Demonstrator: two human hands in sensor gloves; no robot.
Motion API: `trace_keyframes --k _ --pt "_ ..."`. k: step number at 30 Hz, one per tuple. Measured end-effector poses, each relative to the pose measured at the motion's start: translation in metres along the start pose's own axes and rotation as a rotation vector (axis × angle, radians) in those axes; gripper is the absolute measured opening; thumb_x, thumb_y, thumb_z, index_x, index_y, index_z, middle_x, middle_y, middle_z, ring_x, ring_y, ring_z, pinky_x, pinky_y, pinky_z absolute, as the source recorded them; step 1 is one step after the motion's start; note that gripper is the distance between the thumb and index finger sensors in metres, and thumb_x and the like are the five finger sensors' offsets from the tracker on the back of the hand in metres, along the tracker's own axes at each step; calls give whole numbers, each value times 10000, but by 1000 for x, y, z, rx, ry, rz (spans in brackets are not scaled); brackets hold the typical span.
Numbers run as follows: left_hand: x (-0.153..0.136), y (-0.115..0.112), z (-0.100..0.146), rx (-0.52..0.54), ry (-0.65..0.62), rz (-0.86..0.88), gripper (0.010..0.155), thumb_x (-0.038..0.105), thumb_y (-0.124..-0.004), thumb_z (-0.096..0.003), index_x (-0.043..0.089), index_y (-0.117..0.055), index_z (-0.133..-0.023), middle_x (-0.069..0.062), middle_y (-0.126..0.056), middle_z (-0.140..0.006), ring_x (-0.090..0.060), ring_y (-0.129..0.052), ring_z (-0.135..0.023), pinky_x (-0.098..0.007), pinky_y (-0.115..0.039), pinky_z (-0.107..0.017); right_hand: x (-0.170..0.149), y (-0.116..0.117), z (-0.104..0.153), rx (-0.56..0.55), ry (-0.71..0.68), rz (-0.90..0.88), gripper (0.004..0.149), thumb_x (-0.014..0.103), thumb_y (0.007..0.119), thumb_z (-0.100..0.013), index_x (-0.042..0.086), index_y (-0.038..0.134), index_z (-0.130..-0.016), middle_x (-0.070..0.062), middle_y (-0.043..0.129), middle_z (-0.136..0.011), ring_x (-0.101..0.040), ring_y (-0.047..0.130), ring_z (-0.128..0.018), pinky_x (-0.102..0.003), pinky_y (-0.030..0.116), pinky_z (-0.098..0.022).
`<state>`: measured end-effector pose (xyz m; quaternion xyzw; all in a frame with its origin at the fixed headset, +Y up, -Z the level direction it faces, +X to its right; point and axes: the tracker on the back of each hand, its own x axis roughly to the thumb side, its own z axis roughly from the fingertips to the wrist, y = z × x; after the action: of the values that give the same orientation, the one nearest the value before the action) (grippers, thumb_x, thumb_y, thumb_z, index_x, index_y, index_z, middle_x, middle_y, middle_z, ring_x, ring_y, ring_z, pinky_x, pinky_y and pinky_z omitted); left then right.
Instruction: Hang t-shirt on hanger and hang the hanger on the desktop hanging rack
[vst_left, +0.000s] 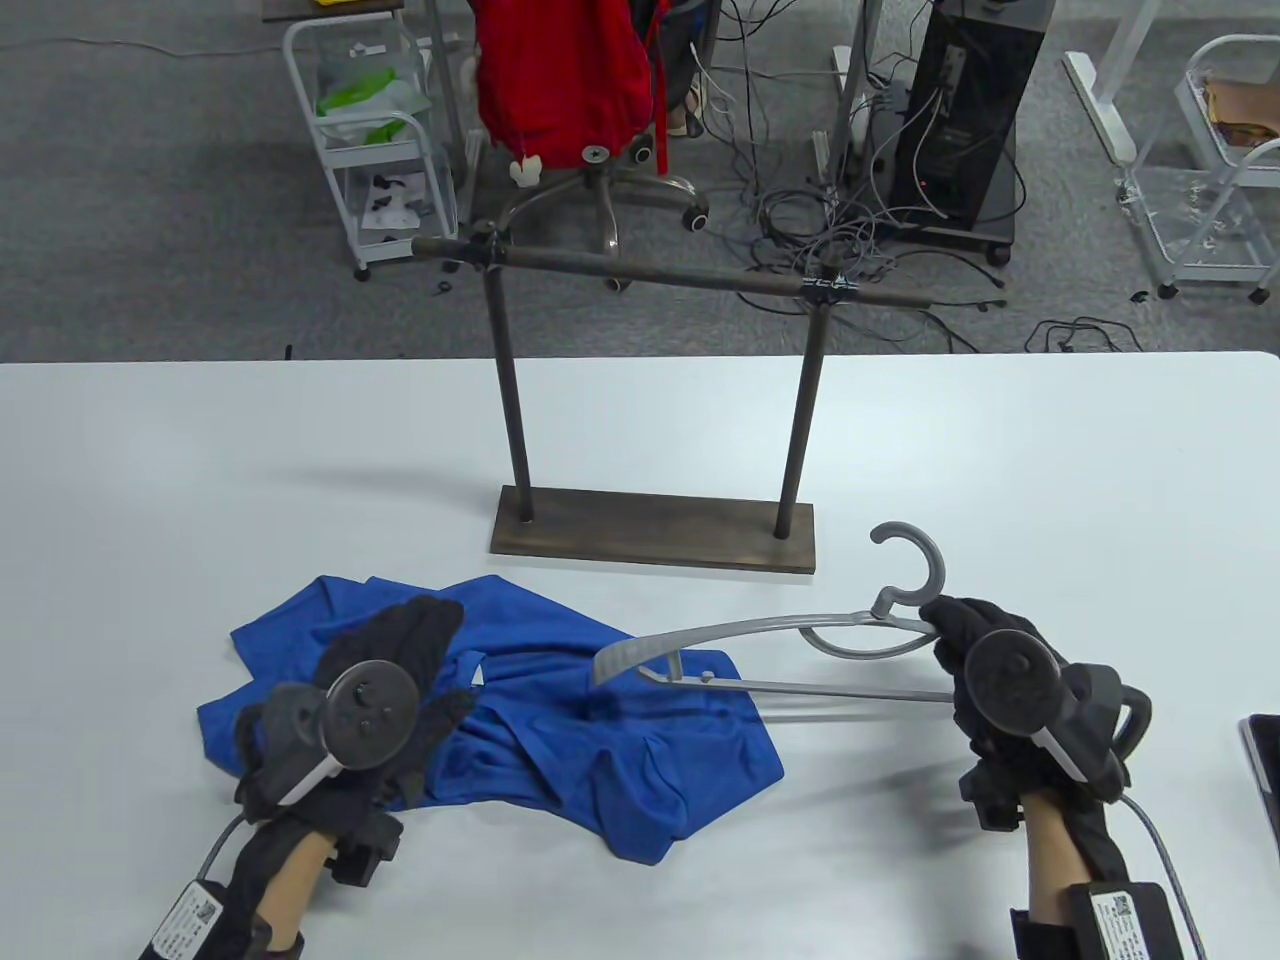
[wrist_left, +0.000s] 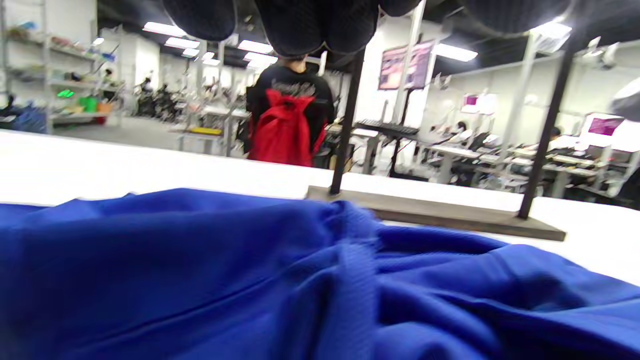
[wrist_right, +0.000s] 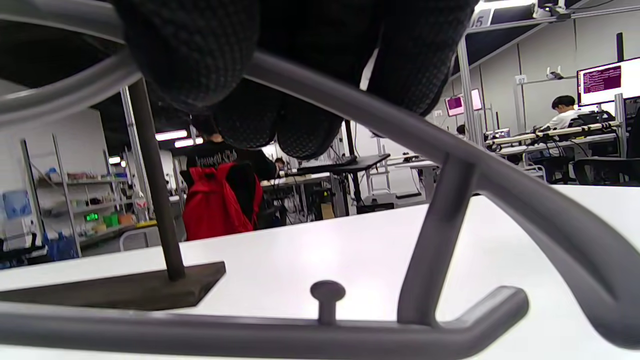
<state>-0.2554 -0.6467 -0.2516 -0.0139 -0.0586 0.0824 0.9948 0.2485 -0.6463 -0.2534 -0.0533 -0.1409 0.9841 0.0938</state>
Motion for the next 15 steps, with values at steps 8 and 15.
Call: trace_keyframes --k 8,15 --pt "-11 -50 -29 -414 58 -71 795 397 -726 -501 478 -215 -1105 132 -347 -1273 -185 -406 -1216 -585 -441 -880 18 2 7 -73 -48 -23 458 343 806 -434 395 752 -886 110 887 -897 -158 970 -844 -448 842 -665" --pt "-9 -64 -38 -323 84 -213 743 501 -805 -421 570 -437 -1063 207 -741 -1007 -103 -752 -992 -553 -539 -868 37 5 14 -64 -126 9 458 343 806 -433 381 757 -887 98 896 -888 -162 981 -828 -444 846 -660"
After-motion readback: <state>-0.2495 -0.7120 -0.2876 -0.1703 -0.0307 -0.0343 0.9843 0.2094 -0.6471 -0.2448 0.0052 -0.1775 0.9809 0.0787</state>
